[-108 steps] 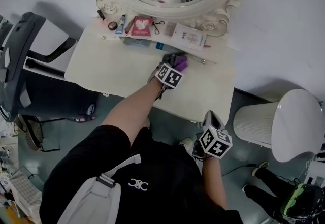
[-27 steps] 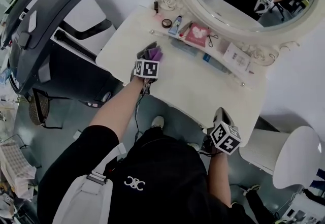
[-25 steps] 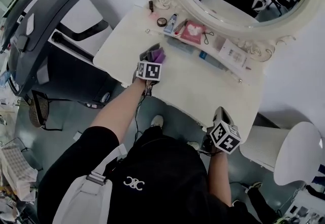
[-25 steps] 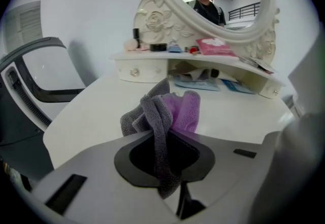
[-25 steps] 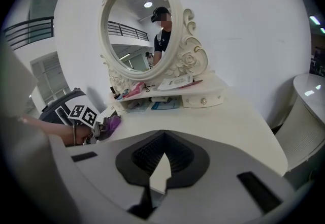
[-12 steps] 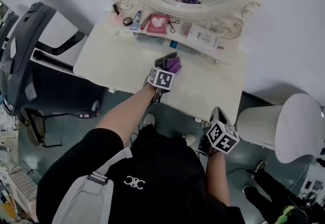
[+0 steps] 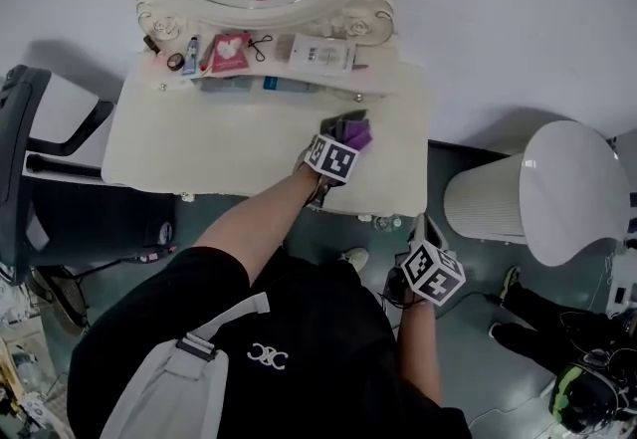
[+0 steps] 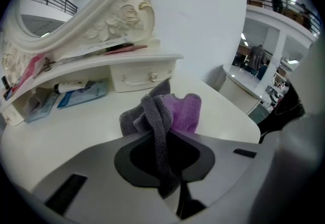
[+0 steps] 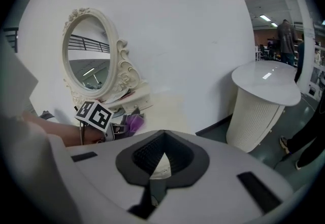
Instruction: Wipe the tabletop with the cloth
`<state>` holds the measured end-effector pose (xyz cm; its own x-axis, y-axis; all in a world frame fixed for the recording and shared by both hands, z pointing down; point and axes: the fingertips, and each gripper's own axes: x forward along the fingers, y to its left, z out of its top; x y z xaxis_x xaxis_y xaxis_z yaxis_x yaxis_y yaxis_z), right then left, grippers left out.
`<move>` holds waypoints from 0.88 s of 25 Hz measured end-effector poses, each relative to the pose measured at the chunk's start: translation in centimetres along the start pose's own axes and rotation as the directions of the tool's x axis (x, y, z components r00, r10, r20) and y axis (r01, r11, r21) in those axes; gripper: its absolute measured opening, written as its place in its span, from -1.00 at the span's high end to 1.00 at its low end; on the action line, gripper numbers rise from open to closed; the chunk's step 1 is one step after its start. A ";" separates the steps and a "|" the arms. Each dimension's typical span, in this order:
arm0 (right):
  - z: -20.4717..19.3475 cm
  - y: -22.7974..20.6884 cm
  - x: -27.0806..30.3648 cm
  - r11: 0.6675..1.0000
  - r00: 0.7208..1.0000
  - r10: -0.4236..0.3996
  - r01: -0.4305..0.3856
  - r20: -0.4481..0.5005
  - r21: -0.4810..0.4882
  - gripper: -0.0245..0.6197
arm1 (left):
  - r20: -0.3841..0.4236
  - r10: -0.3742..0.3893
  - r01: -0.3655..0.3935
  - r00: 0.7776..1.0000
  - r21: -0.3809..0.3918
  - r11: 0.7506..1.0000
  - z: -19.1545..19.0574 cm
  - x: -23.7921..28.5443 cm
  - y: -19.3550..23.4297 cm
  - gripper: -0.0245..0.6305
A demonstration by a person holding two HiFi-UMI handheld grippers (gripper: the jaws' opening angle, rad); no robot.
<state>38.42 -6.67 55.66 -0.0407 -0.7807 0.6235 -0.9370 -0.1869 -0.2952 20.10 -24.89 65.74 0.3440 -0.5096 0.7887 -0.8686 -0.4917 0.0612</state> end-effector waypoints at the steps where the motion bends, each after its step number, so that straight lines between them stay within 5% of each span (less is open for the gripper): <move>1: -0.2 -0.7 -0.3 1.000 1.000 -0.016 0.016 0.000 0.013 0.91 | -0.003 -0.021 0.021 1.000 0.020 1.000 0.4 0.5 -1.6 0.77; 12: -0.5 -6.0 -1.7 0.995 0.996 -0.088 0.088 0.004 0.039 0.91 | -0.033 -0.193 0.195 0.981 0.197 0.961 2.3 3.6 -15.5 0.77; 22: 0.6 -7.3 -1.0 0.997 0.997 -0.075 0.075 -0.014 0.005 0.91 | -0.076 -0.278 0.287 0.958 0.172 0.942 2.1 3.9 -21.5 0.77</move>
<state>45.46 -4.87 56.74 0.0248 -0.7560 0.6541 -0.9355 -0.2483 -0.2514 40.83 -17.79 66.23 0.5440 -0.2975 0.7846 -0.6584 -0.7310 0.1793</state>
